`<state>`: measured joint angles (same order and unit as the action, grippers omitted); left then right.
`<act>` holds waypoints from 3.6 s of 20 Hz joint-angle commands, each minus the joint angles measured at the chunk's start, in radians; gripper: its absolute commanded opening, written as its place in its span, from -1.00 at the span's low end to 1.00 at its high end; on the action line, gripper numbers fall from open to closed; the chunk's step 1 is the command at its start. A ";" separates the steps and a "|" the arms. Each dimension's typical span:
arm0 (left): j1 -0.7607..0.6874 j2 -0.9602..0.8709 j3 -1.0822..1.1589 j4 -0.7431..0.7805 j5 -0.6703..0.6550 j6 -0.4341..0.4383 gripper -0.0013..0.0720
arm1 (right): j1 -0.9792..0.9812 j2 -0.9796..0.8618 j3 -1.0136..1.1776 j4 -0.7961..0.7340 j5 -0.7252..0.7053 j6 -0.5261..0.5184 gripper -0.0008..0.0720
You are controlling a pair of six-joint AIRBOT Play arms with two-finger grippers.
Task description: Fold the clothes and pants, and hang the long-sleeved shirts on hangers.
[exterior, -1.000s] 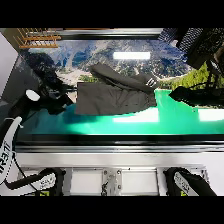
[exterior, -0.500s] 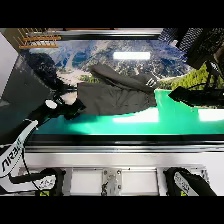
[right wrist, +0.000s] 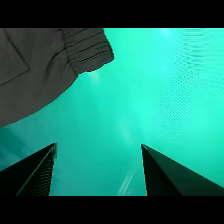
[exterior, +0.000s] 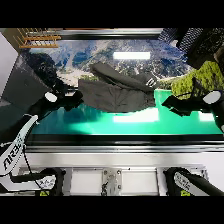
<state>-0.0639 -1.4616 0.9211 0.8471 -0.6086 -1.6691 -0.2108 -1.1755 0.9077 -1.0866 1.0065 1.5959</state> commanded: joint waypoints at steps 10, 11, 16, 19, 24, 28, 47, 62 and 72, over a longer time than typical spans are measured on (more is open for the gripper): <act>-0.001 0.012 0.005 -0.001 -0.001 0.042 -0.95 | 0.181 -0.344 -0.043 0.307 -0.569 -0.001 0.59; -0.001 0.012 0.005 -0.001 -0.001 0.042 -0.95 | 0.196 -0.344 -0.043 0.307 -0.594 -0.001 0.58; -0.001 0.012 0.005 -0.001 -0.001 0.042 -0.95 | 0.232 -0.358 -0.043 0.361 -0.678 0.010 0.22; -0.001 0.012 0.005 -0.001 -0.001 0.042 -0.95 | 0.232 -0.383 -0.043 0.391 -0.688 0.008 -0.17; -0.001 0.013 0.006 0.000 0.002 0.043 -0.95 | 0.229 -0.377 -0.029 0.387 -0.704 -0.068 -0.94; 0.050 0.126 0.015 -0.001 0.045 0.056 -0.96 | 0.209 -0.266 0.051 0.261 -0.592 -0.143 -0.94; 0.143 0.988 0.565 -0.001 -0.071 0.199 -0.96 | 0.177 0.651 0.483 0.000 0.167 0.029 -0.94; 0.023 -0.013 0.713 -0.013 -0.242 0.161 -0.96 | 0.179 -0.048 0.490 -0.148 0.218 0.102 -0.94; -0.019 -0.027 0.802 0.228 -0.467 0.119 -0.96 | 0.177 -0.088 0.486 -0.289 0.151 0.032 -0.94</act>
<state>-0.0650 -1.5543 1.7882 0.9310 -1.0008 -1.5288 -0.0330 -1.2835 1.4143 -1.2953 1.1042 1.6630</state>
